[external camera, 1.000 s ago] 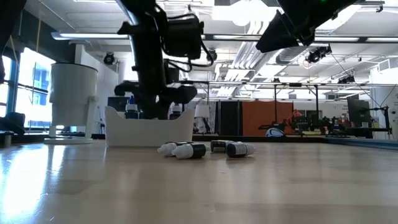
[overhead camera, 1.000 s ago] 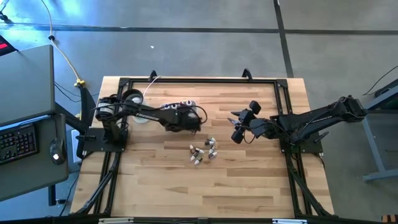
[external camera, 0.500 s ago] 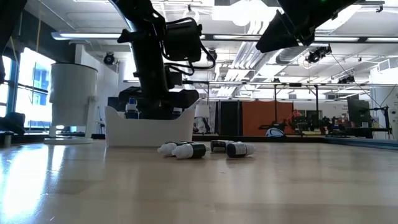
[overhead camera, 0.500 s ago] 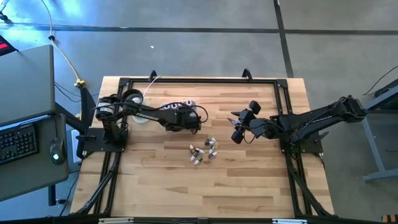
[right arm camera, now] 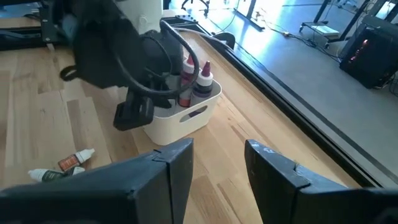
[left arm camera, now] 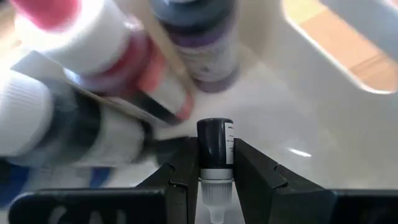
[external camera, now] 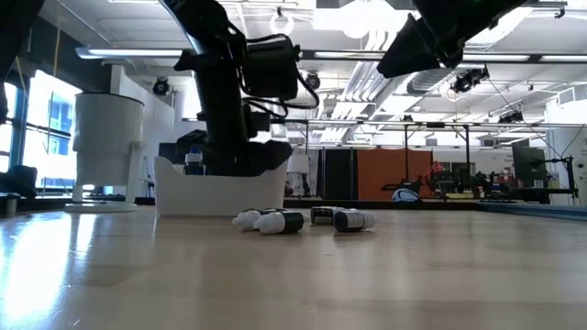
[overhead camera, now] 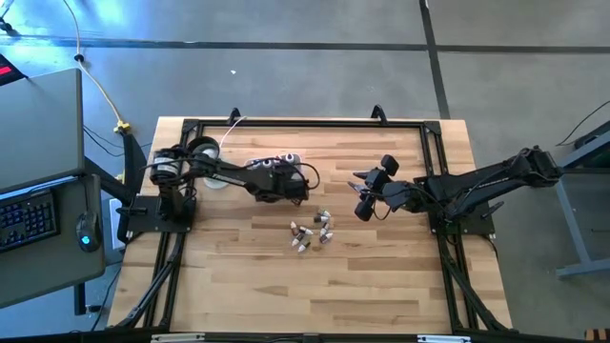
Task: Pick & Place food coloring
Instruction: Put the small violet food coloring bottle into the white bin, then put the small green food coloring bottle into the white bin
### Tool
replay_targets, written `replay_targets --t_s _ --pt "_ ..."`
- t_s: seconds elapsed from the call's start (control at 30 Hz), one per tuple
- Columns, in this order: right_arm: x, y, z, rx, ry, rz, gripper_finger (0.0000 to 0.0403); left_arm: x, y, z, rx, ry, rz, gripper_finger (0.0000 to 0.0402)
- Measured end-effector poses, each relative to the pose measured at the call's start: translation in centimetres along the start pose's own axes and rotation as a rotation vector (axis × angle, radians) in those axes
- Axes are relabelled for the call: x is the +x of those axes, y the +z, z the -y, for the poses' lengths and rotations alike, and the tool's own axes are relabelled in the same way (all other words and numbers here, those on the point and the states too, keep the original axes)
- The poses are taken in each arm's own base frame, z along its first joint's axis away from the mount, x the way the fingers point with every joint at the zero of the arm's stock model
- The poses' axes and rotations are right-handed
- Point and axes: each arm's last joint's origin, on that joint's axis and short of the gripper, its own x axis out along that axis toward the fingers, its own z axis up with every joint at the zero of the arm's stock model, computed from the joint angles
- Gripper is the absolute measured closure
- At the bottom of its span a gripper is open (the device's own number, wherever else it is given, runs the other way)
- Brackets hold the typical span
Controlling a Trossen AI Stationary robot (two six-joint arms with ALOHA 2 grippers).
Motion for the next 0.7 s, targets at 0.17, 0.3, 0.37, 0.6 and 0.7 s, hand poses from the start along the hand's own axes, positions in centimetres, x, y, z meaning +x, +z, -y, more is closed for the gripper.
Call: replay_targets --t_s 0.17,0.3,0.37,0.6,0.7 --pt "0.0 0.0 0.0 0.000 0.001 0.000 0.0265 0.4 0.2 0.7 0.059 -0.049 0.017 0.0325" --pt "0.0 0.0 0.0 0.000 0.001 0.000 0.0265 0.7 0.4 1.3 0.126 -0.087 0.050 0.0311" --pt "0.0 0.0 0.0 0.001 0.001 0.000 0.0265 0.8 0.6 1.3 0.142 -0.091 0.058 0.0294" --pt "0.1 -0.1 -0.1 0.009 0.029 -0.018 0.0265 0.0 0.9 1.1 0.250 -0.104 0.016 0.0246" --pt "0.4 -0.5 -0.5 0.024 0.100 -0.065 0.0265 -1.6 1.7 0.7 0.272 -0.108 -0.071 0.0244"
